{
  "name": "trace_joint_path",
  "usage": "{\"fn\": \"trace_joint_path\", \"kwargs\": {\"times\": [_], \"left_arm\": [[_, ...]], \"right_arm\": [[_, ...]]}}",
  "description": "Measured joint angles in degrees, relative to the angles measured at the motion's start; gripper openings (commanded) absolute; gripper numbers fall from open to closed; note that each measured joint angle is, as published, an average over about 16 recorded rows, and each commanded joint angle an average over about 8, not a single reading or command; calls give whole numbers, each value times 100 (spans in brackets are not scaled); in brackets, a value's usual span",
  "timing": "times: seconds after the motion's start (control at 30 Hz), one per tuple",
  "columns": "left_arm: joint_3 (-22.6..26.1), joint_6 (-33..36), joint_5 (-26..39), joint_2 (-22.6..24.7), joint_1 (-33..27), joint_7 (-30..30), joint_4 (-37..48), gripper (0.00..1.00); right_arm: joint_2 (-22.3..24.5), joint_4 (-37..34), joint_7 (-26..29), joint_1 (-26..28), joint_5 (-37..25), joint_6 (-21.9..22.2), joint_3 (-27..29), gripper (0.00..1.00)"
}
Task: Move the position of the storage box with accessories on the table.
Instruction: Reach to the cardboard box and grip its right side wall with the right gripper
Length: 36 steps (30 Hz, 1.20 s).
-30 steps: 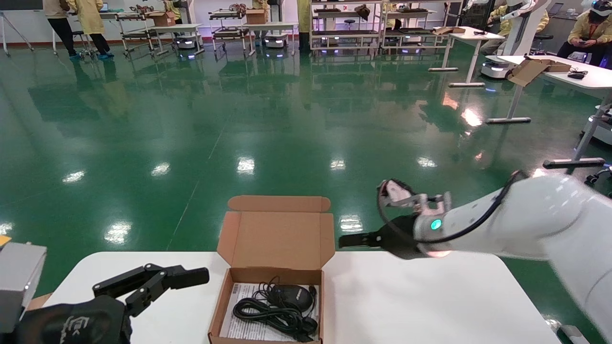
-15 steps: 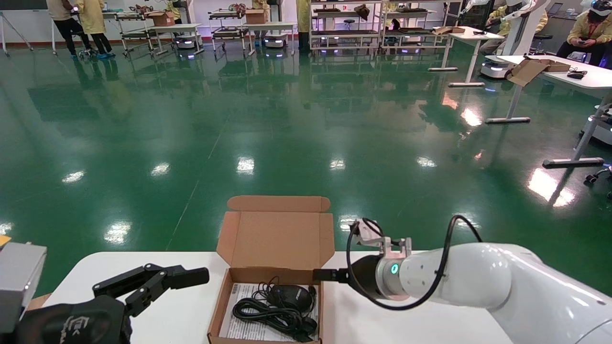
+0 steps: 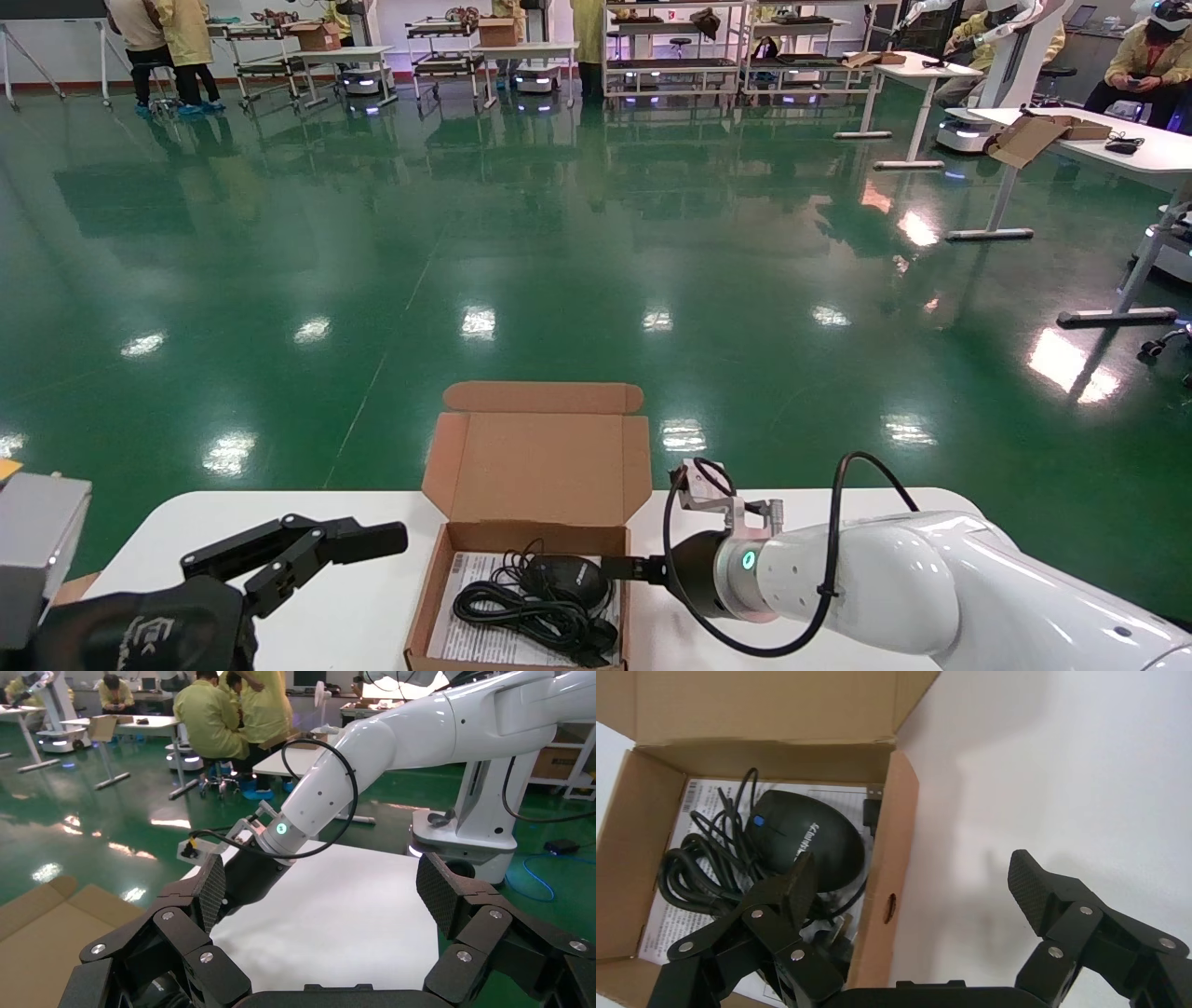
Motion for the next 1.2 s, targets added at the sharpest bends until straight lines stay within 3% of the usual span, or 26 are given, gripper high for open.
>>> {"fn": "trace_joint_path", "kwargs": {"times": [0.13, 0.2, 1.2], "left_arm": [[0, 0, 0, 0, 0, 0, 0, 100], [0, 0, 0, 0, 0, 0, 0, 100], [0, 0, 0, 0, 0, 0, 0, 100]], "right_arm": [[4, 52, 150, -12, 16, 50, -141, 13], [6, 72, 210, -16, 30, 69, -202, 0], [32, 134, 622, 30, 217, 282, -726, 0]]}}
